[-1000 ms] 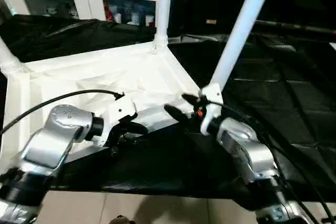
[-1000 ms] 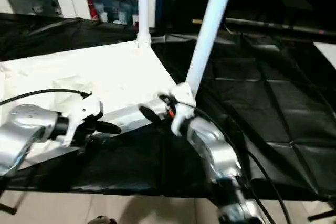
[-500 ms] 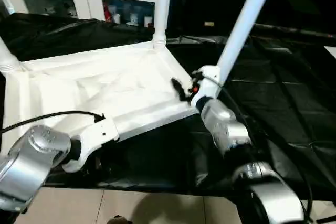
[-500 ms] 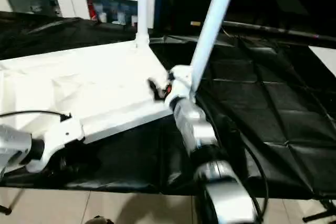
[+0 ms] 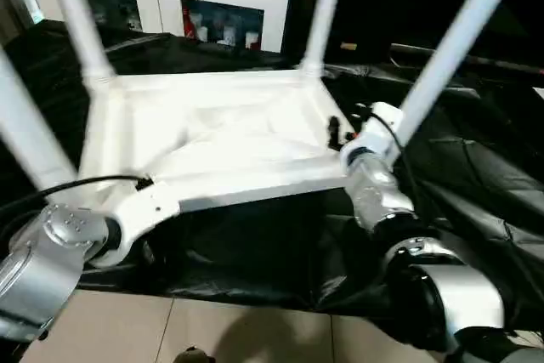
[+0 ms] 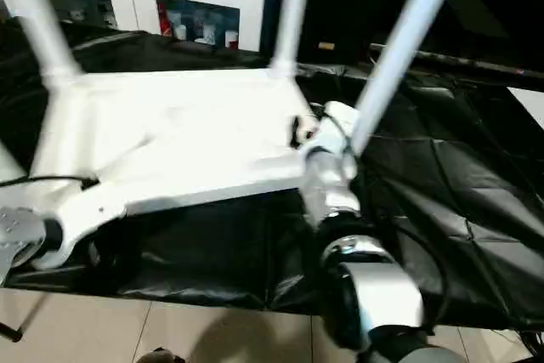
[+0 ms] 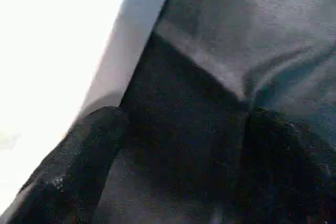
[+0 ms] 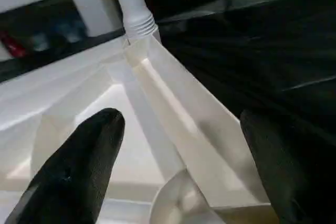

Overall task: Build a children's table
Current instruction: Rotate leg to tighten

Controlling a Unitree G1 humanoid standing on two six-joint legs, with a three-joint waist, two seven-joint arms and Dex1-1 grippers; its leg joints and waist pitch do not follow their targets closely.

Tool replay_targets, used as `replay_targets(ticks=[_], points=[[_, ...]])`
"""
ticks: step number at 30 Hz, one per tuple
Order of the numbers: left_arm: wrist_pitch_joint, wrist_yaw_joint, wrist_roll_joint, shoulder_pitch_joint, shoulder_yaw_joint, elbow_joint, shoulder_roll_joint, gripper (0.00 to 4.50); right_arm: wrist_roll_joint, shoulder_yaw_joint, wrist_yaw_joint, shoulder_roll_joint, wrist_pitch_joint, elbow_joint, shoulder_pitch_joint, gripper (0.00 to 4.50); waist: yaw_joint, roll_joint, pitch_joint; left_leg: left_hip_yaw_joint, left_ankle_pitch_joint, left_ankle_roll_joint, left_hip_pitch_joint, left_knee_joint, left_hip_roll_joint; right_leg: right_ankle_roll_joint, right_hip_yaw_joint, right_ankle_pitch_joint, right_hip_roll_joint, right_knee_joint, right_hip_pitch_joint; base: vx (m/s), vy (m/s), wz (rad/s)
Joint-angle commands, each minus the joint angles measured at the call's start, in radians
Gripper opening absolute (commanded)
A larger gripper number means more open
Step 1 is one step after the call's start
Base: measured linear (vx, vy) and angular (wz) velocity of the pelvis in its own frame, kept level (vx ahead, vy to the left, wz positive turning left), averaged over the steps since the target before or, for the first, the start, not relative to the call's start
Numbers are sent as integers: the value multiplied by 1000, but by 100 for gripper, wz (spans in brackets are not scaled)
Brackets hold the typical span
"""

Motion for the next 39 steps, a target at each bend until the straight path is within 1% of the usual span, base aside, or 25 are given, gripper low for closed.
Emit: replay_targets(ticks=[1, 7, 9, 10, 11, 14, 15, 16, 17, 18, 19, 21, 22, 23, 24, 26, 27, 28, 29, 30, 32, 34, 37, 38, 39], points=[[-16, 27, 17, -18, 22, 17, -5, 440, -3, -34, -19, -55, -30, 7, -10, 395, -11, 23, -64, -13, -237, -75, 26, -74, 26, -148, 36, -102, -39, -68, 28, 0, 0, 0], [-36, -1, -37, -17, 71, 19, 10, 440, -24, -35, 3, -146, -43, 39, -20, 395, -9, 22, -68, -11, -178, -56, 22, -66, 23, -165, 31, -26, -34, -59, 31, 0, 0, 0], [-40, -58, -132, 16, 158, -16, 12, 440, -32, -36, 20, -182, -44, 59, -29, 395, -10, 24, -70, -11, -164, -55, 21, -63, 21, -174, 30, -1, -33, -55, 32, 0, 0, 0], [-57, -77, -158, 27, 183, -24, 12, 440, -34, -35, 26, -189, -45, 62, -30, 395, -13, 21, -70, -10, -159, -52, 17, -62, 20, -179, 30, 9, -32, -56, 35, 0, 0, 0], [-88, -116, -226, 73, 275, -46, 5, 440, -38, -27, 49, -197, -48, 68, -32, 395, -14, 25, -68, -9, -168, -49, 16, -61, 19, -183, 31, 13, -32, -56, 33, 0, 0, 0], [-122, -150, -259, 131, 356, -62, 25, 440, -33, -26, 71, -195, -49, 63, -34, 395, -21, 27, -64, -11, -225, -48, 18, -65, 23, -179, 30, -46, -32, -63, 30, 0, 0, 0], [-112, -156, -272, 150, 401, -58, 23, 440, -35, -18, 96, -190, -49, 57, -32, 395, -22, 36, -63, -12, -242, -51, 21, -66, 24, -177, 30, -66, -31, -64, 27, 0, 0, 0], [-103, -162, -282, 166, 438, -54, 22, 440, -37, -11, 117, -185, -50, 52, -30, 395, -28, 31, -62, -12, -263, -53, 20, -67, 26, -176, 31, -90, -31, -68, 27, 0, 0, 0], [-101, -173, -299, 192, 502, -41, 19, 440, -53, 15, 154, -178, -57, 43, -22, 395, -32, 39, -61, -14, -277, -56, 21, -68, 26, -179, 32, -103, -31, -68, 25, 0, 0, 0], [-101, -178, -307, 201, 525, -34, 18, 440, -62, 28, 169, -175, -59, 40, -17, 395, -38, 38, -59, -14, -295, -58, 19, -70, 28, -180, 32, -124, -32, -71, 25, 0, 0, 0], [-111, -183, -310, 211, 546, -24, 17, 440, -60, 33, 192, -167, -60, 27, -10, 395, -39, 38, -59, -15, -302, -60, 20, -70, 28, -180, 32, -135, -31, -72, 25, 0, 0, 0], [-170, -201, -341, 254, 622, 25, 23, 440, -48, 53, 292, -141, -57, -26, 19, 395, -40, 48, -58, -16, -317, -64, 23, -70, 30, -180, 35, -138, -31, -72, 22, 0, 0, 0], [-194, -208, -357, 268, 647, 46, 25, 440, -46, 62, 330, -134, -54, -46, 30, 395, -44, 45, -56, -17, -322, -57, 17, -73, 30, -179, 36, -139, -32, -76, 25, 0, 0, 0], [-254, -206, -383, 269, 684, 96, 9, 440, -52, 98, 395, -124, -65, -114, 77, 395, -45, 45, -59, -17, -313, -47, 20, -72, 30, -185, 37, -121, -31, -76, 26, 0, 0, 0], [-288, -200, -399, 263, 706, 129, -7, 440, -64, 129, 420, -120, -73, -164, 116, 395, -46, 52, -59, -17, -296, -42, 24, -72, 31, -195, 37, -83, -28, -75, 25, 0, 0, 0], [-327, -190, -401, 255, 715, 157, -18, 440, -69, 149, 439, -117, -80, -203, 148, 395, -46, 53, -63, -16, -267, -39, 29, -71, 34, -217, 36, -25, -27, -66, 25, 0, 0, 0], [-387, -173, -410, 230, 726, 203, -41, 440, -81, 178, 439, -118, -77, -270, 206, 395, -39, 57, -58, -14, -267, -34, 31, -72, 32, -214, 36, -21, -24, -73, 24, 0, 0, 0], [-427, -162, -413, 212, 734, 232, -58, 440, -88, 193, 439, -119, -74, -310, 242, 395, -39, 52, -58, -12, -273, -37, 33, -73, 34, -216, 37, -20, -25, -72, 23, 0, 0, 0], [-479, -131, -429, 171, 750, 271, -102, 440, -86, 199, 417, -118, -58, -385, 312, 395, -29, 51, -58, -14, -269, -40, 35, -74, 33, -207, 38, -25, -26, -74, 28, 0, 0, 0], [-499, -117, -442, 147, 762, 288, -133, 440, -84, 197, 401, -117, -48, -427, 352, 395, -25, 55, -57, -14, -296, -49, 41, -77, 36, -205, 38, -42, -28, -75, 22, 0, 0, 0], [-499, -99, -502, 97, 784, 300, -211, 440, -89, 169, 352, -115, -19, -527, 447, 395, -22, 46, -55, -15, -333, -66, 38, -81, 37, -198, 39, -93, -32, -77, 24, 0, 0, 0], [-502, -95, -548, 66, 773, 305, -261, 440, -88, 135, 311, -109, 10, -616, 529, 395, -18, 43, -54, -17, -370, -73, 40, -84, 38, -178, 40, -162, -37, -83, 24, 0, 0, 0], [-507, -97, -576, 50, 761, 313, -285, 440, -91, 117, 280, -106, 26, -669, 576, 395, -23, 36, -53, -20, -398, -71, 34, -85, 34, -148, 42, -231, -38, -92, 22, 0, 0, 0], [-495, -118, -609, 41, 731, 312, -306, 440, -93, 89, 225, -99, 49, -728, 632, 395, -29, 41, -52, -23, -385, -73, 27, -87, 34, -133, 42, -248, -40, -93, 27, 0, 0, 0], [-492, -129, -623, 38, 720, 314, -314, 440, -90, 83, 201, -97, 65, -758, 656, 395, -29, 41, -53, -21, -384, -72, 35, -84, 35, -129, 43, -245, -38, -94, 18, 0, 0, 0]])
